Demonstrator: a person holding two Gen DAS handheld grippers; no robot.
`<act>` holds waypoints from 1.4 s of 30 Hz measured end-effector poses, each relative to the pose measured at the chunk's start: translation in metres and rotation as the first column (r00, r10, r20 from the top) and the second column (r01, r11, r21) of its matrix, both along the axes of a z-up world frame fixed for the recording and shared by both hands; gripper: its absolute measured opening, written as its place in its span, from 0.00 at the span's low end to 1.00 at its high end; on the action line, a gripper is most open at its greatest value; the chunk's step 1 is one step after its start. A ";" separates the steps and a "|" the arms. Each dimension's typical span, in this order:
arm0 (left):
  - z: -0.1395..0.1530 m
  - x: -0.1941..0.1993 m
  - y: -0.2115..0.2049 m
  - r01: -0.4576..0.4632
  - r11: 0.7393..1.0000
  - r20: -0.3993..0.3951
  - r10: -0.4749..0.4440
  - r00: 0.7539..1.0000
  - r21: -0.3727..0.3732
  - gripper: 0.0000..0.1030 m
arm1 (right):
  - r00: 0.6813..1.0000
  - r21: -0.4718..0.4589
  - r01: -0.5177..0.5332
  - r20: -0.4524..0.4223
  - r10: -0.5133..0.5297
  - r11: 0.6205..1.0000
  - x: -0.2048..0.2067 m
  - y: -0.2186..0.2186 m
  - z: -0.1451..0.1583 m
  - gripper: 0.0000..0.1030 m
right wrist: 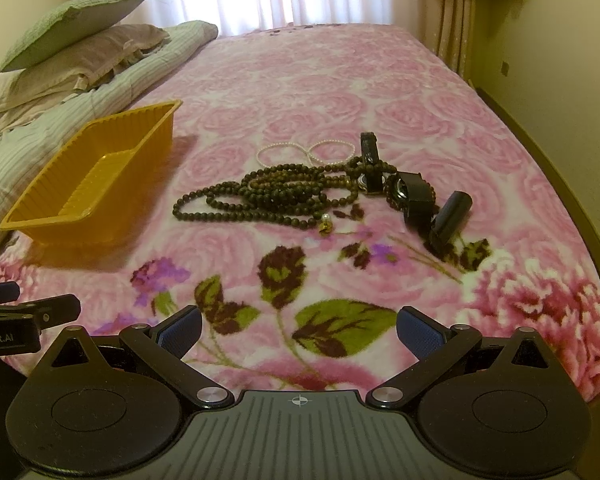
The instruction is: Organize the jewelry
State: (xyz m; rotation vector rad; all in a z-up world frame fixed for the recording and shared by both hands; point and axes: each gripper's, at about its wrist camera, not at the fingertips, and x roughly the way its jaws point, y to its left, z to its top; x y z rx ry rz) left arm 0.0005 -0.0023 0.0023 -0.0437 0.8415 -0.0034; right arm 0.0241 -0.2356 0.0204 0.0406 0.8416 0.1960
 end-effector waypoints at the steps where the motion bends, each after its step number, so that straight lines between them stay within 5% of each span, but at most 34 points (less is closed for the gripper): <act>1: 0.000 0.000 0.000 0.000 1.000 0.000 0.000 1.000 0.000 0.99 | 1.000 0.000 0.000 0.001 0.000 1.000 0.000 0.000 0.000 1.00; 42: 0.000 0.000 -0.001 0.005 1.000 0.002 -0.005 1.000 -0.004 0.99 | 1.000 0.000 0.000 0.002 0.000 1.000 0.000 -0.001 0.001 1.00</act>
